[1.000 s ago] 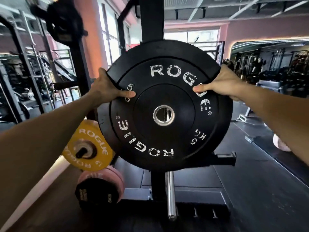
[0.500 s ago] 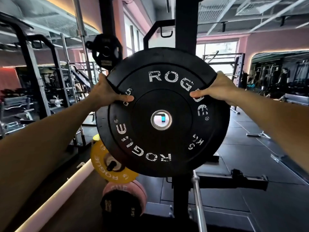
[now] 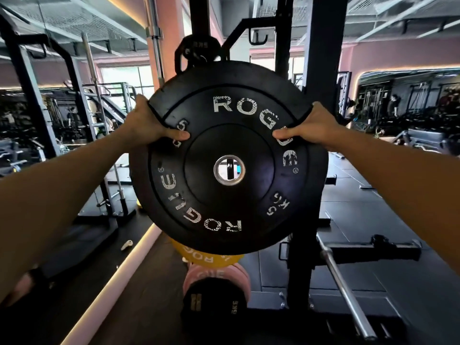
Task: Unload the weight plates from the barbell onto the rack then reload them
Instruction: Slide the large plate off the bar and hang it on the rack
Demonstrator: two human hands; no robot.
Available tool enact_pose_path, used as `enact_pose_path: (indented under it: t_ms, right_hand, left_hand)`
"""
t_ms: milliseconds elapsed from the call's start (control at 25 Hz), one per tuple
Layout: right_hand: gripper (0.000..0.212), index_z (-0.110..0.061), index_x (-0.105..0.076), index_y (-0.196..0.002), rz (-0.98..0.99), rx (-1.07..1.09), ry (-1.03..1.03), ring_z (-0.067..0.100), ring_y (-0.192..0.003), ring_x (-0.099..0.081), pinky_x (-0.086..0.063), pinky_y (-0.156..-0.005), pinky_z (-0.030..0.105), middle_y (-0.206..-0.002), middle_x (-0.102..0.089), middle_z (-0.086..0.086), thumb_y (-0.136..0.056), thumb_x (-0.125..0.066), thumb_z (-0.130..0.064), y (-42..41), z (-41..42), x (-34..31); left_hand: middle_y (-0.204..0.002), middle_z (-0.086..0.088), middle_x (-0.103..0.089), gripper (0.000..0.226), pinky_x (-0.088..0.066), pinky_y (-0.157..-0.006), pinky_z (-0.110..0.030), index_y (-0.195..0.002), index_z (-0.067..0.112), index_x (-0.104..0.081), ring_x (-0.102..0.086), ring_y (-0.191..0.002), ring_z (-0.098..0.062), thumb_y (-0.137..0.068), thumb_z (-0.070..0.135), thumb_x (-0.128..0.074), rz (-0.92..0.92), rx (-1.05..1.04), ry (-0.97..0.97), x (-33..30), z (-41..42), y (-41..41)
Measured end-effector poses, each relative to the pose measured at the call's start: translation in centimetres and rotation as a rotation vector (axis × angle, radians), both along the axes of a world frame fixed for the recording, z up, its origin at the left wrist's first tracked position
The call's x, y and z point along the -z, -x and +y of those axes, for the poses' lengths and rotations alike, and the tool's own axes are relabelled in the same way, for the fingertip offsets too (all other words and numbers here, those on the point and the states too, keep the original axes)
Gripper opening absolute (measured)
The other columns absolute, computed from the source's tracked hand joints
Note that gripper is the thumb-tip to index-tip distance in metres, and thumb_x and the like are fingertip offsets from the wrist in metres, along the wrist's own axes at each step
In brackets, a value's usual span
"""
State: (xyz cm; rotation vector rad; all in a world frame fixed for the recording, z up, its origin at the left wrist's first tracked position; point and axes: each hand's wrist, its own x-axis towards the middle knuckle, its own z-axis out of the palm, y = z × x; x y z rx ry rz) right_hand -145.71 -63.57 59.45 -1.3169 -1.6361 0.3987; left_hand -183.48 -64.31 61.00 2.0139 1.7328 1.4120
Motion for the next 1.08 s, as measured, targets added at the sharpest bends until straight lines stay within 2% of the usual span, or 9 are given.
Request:
enact_pose_path:
  t_ms: [240, 360, 440, 520, 600, 680, 760, 960, 1080]
  right_hand:
    - [0.115, -0.021, -0.059, -0.124, -0.015, -0.003, 0.013, 0.016, -0.111, -0.062, -0.049, -0.100, 0.036, -0.118, -0.067, -0.004, -0.021, -0.093, -0.062, 5.6, 4.7, 0.1]
    - [0.110, -0.020, -0.060, -0.123, -0.044, -0.018, 0.016, 0.016, -0.110, -0.063, -0.050, -0.099, 0.036, -0.116, -0.068, -0.003, -0.026, -0.094, -0.059, 7.6, 8.1, 0.0]
    - [0.097, -0.023, -0.066, -0.117, -0.036, -0.054, -0.004, 0.013, -0.105, -0.065, -0.051, -0.098, 0.035, -0.111, -0.071, -0.005, -0.030, -0.095, -0.053, 9.0, 9.9, -0.1]
    - [0.080, -0.027, -0.072, -0.107, -0.042, -0.065, -0.028, 0.007, -0.097, -0.068, -0.053, -0.090, 0.029, -0.101, -0.074, -0.011, -0.034, -0.096, -0.049, 10.2, 11.4, -0.6]
    - [0.069, -0.031, -0.074, -0.098, -0.059, -0.062, -0.044, -0.003, -0.084, -0.068, -0.052, -0.074, 0.014, -0.088, -0.074, -0.019, -0.035, -0.096, -0.048, 11.3, 12.8, -1.0]
    - [0.064, -0.032, -0.074, -0.094, -0.059, -0.057, -0.068, -0.008, -0.078, -0.068, -0.049, -0.064, 0.007, -0.083, -0.074, -0.022, -0.036, -0.096, -0.046, 12.0, 14.1, -1.5]
    - [0.071, -0.029, -0.074, -0.101, -0.054, -0.026, -0.079, -0.002, -0.083, -0.069, -0.052, -0.074, 0.016, -0.090, -0.075, -0.017, -0.036, -0.096, -0.047, 12.6, 15.5, -1.9]
    - [0.084, -0.023, -0.071, -0.108, -0.105, 0.012, -0.065, 0.012, -0.096, -0.069, -0.054, -0.091, 0.034, -0.102, -0.074, -0.006, -0.033, -0.095, -0.052, 14.1, 19.9, -2.6]
    - [0.090, -0.019, -0.069, -0.112, -0.111, 0.045, -0.042, 0.015, -0.098, -0.068, -0.054, -0.090, 0.034, -0.104, -0.073, -0.004, -0.032, -0.095, -0.053, 14.4, 22.4, -2.2]
  left_hand:
    - [-0.128, 0.007, -0.055, 0.131, -0.048, -0.100, -0.042, -0.128, 0.011, -0.033, -0.053, -0.121, -0.017, -0.023, 0.059, -0.096, -0.048, 0.054, 0.009, 0.8, 4.1, 6.0]
    - [-0.131, 0.002, -0.055, 0.133, -0.049, -0.100, -0.049, -0.128, 0.014, -0.029, -0.054, -0.122, -0.022, -0.022, 0.061, -0.095, -0.062, 0.027, 0.018, 1.3, 7.1, 8.2]
    - [-0.127, 0.002, -0.055, 0.128, -0.050, -0.098, -0.049, -0.123, 0.018, -0.030, -0.055, -0.119, -0.023, -0.022, 0.063, -0.095, -0.061, -0.003, 0.009, 1.4, 8.8, 9.4]
    - [-0.128, 0.002, -0.055, 0.129, -0.050, -0.098, -0.049, -0.126, 0.016, -0.032, -0.055, -0.120, -0.022, -0.023, 0.061, -0.096, -0.069, 0.018, 0.000, 0.7, 10.4, 10.6]
    - [-0.131, 0.001, -0.057, 0.131, -0.051, -0.099, -0.047, -0.132, 0.011, -0.037, -0.056, -0.121, -0.021, -0.026, 0.059, -0.097, -0.058, 0.072, 0.004, -0.1, 12.1, 11.6]
    - [-0.128, 0.003, -0.058, 0.129, -0.050, -0.096, -0.041, -0.133, 0.008, -0.040, -0.056, -0.118, -0.017, -0.029, 0.058, -0.098, -0.024, 0.079, -0.010, -0.5, 13.8, 12.4]
    - [-0.123, 0.006, -0.055, 0.125, -0.048, -0.091, -0.038, -0.130, 0.010, -0.036, -0.053, -0.114, -0.016, -0.031, 0.059, -0.096, -0.031, 0.020, -0.023, -0.6, 15.6, 13.0]
    - [-0.127, -0.001, -0.059, 0.128, -0.050, -0.098, -0.047, -0.127, 0.010, -0.034, -0.057, -0.118, -0.022, -0.026, 0.057, -0.097, -0.069, 0.115, -0.003, -0.8, 21.3, 14.7]
    - [-0.129, -0.004, -0.056, 0.130, -0.048, -0.100, -0.049, -0.129, 0.010, -0.033, -0.055, -0.120, -0.024, -0.026, 0.058, -0.096, -0.056, 0.142, 0.003, -0.6, 24.5, 15.0]
